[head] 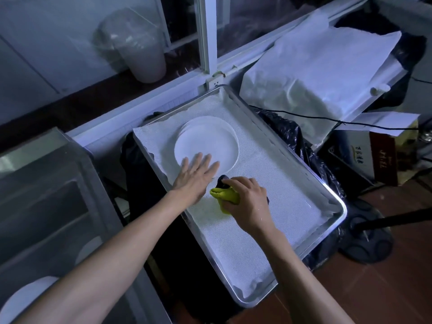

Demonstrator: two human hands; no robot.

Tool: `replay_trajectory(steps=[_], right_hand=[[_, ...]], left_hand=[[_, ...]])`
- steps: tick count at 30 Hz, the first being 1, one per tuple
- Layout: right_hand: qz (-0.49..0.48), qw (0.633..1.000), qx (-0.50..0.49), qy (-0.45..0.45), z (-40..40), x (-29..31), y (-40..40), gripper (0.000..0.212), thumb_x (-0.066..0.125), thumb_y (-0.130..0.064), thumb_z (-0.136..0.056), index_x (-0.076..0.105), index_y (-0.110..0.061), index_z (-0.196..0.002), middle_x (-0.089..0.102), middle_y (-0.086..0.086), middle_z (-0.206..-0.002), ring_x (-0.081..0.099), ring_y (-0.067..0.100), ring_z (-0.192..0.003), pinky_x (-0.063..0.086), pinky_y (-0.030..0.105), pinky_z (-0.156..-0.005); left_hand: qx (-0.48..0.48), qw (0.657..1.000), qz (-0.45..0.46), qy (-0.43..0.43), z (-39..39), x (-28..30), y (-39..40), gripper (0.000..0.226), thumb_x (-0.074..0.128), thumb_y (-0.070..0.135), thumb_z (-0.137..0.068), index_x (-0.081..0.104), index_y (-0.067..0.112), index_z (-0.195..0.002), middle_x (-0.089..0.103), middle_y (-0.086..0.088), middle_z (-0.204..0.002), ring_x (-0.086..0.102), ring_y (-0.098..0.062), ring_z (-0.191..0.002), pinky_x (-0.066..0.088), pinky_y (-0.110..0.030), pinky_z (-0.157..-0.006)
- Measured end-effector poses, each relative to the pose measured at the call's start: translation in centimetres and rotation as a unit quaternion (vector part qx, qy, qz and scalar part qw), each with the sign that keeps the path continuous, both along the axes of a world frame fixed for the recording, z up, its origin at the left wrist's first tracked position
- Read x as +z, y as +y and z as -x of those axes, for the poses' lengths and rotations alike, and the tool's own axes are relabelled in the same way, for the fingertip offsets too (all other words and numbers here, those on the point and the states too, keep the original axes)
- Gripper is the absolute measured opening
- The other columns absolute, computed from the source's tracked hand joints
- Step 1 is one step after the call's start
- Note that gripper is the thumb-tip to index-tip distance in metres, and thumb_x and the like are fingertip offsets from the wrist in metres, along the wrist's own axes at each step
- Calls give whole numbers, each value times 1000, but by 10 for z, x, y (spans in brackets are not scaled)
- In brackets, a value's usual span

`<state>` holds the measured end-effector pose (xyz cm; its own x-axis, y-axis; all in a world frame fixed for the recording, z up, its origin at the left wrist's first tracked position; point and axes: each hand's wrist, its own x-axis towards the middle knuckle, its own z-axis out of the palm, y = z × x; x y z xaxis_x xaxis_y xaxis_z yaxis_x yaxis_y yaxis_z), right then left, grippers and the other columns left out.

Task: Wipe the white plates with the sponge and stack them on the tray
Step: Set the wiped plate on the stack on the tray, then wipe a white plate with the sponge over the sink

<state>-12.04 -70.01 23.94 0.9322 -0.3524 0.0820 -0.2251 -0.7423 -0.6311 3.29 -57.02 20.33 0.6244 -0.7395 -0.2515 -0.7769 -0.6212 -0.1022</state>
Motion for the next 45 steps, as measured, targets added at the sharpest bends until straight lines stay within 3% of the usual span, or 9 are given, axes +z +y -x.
replay_trajectory(steps=[6,9,17,23,28,32,36,40,45], right_hand=[[-7,1000,-5,15,4,-6,-5,44,75,-43,-80,66,-34,-122,64,-14,-119,53,20,-101,37,38,-83],[-13,1000,-5,18,6,-7,-7,44,75,-43,-81,66,-34,-122,63,-14,-119,53,20,-102,36,39,-84],[-20,1000,-4,19,7,-5,-4,45,76,-42,-80,66,-33,-123,64,-14,-120,52,21,-102,38,41,-87],[-13,1000,1,15,5,-1,5,44,75,-42,-81,66,-33,-123,64,-14,-120,52,20,-103,37,41,-88],[-12,1000,12,4,-4,4,24,42,77,-40,-81,67,-33,-121,64,-14,-119,53,21,-105,39,41,-87],[-7,1000,23,-11,-15,14,49,40,76,-41,-81,67,-35,-119,65,-15,-116,54,22,-106,41,41,-85],[0,997,70,-25,-32,27,88,43,77,-40,-79,68,-32,-121,66,-11,-117,55,24,-107,43,44,-87],[7,989,145,-35,-50,38,148,50,78,-33,-76,67,-30,-125,64,-9,-122,56,23,-110,42,45,-90],[24,972,232,-40,-68,36,235,51,76,-33,-76,66,-30,-127,62,-10,-128,53,22,-114,40,46,-92]], left_hand=[[0,1000,13,-7,-7,-9,-1,77,31,4,-97,-4,25,-162,-9,-9,-170,-9,-35,-156,4,-60,-123],[-3,1000,17,-3,-13,-13,-3,65,25,19,-103,-2,25,-162,-8,-9,-170,-10,-35,-156,4,-61,-123],[-3,1000,1,7,-29,-10,-6,69,34,19,-105,-4,30,-162,-10,-4,-171,-13,-30,-156,5,-59,-124],[28,999,26,5,-22,3,9,54,39,23,-107,25,25,-159,18,-3,-169,9,-28,-156,12,-51,-125],[49,995,89,10,-4,14,48,51,44,12,-101,43,19,-152,37,-3,-161,24,-25,-153,20,-47,-123],[48,981,187,-24,14,20,93,38,64,8,-87,68,13,-124,68,-6,-128,60,-30,-124,41,-46,-107],[112,964,237,-42,28,22,147,23,58,18,-88,75,14,-102,76,-2,-97,69,-29,-96,54,-41,-80],[159,950,266,-26,41,18,216,41,41,26,-93,78,11,-101,75,-8,-92,69,-30,-86,57,-41,-71],[257,930,263,-21,69,5,313,32,46,16,-91,74,9,-104,72,-12,-100,67,-35,-88,55,-40,-69]])
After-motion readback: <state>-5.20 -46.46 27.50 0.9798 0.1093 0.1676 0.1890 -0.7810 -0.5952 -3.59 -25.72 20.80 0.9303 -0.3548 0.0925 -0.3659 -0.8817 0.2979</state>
